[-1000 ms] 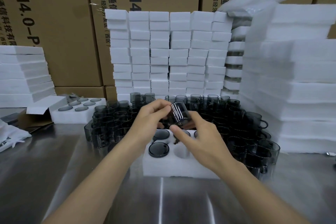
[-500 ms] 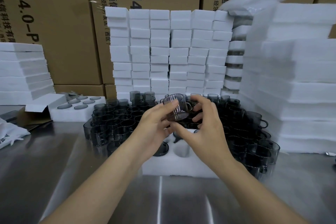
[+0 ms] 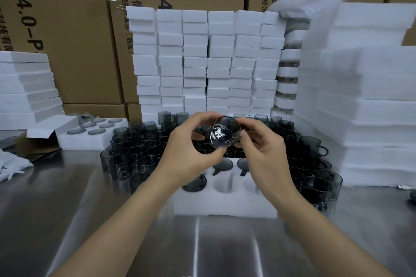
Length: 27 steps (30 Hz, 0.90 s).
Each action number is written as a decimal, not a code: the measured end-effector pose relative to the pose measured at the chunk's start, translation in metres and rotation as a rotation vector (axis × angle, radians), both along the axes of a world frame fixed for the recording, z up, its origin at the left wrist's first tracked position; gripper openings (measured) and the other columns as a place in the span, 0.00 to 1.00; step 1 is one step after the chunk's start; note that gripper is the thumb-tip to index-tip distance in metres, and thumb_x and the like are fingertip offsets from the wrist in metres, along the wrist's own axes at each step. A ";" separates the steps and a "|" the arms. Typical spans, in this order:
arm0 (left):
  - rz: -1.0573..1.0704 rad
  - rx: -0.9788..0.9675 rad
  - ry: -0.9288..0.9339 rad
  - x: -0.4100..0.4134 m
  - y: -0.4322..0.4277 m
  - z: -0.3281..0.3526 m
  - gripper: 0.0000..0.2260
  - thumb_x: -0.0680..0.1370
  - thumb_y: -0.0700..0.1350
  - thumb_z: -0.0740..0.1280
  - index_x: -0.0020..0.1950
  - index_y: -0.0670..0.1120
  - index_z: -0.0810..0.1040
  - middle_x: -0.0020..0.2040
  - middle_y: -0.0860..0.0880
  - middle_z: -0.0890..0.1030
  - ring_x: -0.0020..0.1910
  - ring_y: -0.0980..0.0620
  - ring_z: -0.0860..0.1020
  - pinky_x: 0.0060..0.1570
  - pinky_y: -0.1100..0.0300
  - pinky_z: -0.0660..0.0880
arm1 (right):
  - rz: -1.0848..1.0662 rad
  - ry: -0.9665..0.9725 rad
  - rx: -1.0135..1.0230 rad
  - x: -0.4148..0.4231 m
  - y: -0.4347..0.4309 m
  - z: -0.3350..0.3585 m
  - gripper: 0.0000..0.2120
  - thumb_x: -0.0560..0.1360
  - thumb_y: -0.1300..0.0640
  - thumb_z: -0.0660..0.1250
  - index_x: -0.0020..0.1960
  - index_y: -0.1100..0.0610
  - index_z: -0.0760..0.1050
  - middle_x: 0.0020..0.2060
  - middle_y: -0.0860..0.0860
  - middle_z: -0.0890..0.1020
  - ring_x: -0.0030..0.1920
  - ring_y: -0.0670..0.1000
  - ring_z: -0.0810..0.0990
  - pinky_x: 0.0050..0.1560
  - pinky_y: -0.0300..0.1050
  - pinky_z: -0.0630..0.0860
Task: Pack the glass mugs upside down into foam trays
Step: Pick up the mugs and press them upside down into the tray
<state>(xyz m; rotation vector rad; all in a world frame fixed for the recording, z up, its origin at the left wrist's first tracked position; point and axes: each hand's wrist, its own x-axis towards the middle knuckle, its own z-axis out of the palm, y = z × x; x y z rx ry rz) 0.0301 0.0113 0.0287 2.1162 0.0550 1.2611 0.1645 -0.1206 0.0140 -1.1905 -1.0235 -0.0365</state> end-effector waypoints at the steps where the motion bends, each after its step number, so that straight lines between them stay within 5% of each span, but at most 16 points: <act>1: 0.040 0.061 -0.002 0.001 -0.001 -0.003 0.25 0.70 0.45 0.79 0.66 0.56 0.79 0.61 0.61 0.84 0.65 0.55 0.81 0.58 0.65 0.76 | -0.019 0.002 -0.002 0.000 0.000 -0.001 0.14 0.85 0.66 0.65 0.64 0.54 0.83 0.54 0.50 0.88 0.55 0.53 0.87 0.52 0.56 0.83; 7: 0.136 0.198 -0.012 0.002 -0.001 -0.008 0.27 0.70 0.41 0.82 0.66 0.51 0.78 0.61 0.60 0.81 0.65 0.55 0.79 0.58 0.61 0.76 | -0.092 -0.013 -0.002 0.001 -0.001 0.001 0.15 0.84 0.65 0.66 0.65 0.52 0.83 0.54 0.49 0.88 0.56 0.53 0.87 0.53 0.64 0.85; 19: 0.148 0.225 -0.092 0.002 -0.005 -0.006 0.26 0.71 0.46 0.80 0.68 0.52 0.77 0.62 0.60 0.82 0.65 0.56 0.81 0.57 0.60 0.79 | -0.155 -0.078 0.031 -0.005 -0.004 0.003 0.15 0.84 0.62 0.67 0.66 0.48 0.83 0.53 0.42 0.86 0.54 0.51 0.85 0.48 0.61 0.85; 27: 0.167 0.285 -0.212 0.001 -0.007 -0.004 0.30 0.71 0.37 0.79 0.71 0.49 0.76 0.68 0.59 0.81 0.68 0.55 0.80 0.64 0.58 0.78 | -0.192 -0.295 0.160 -0.010 -0.004 0.006 0.18 0.84 0.65 0.67 0.71 0.51 0.80 0.59 0.42 0.84 0.61 0.48 0.84 0.61 0.34 0.77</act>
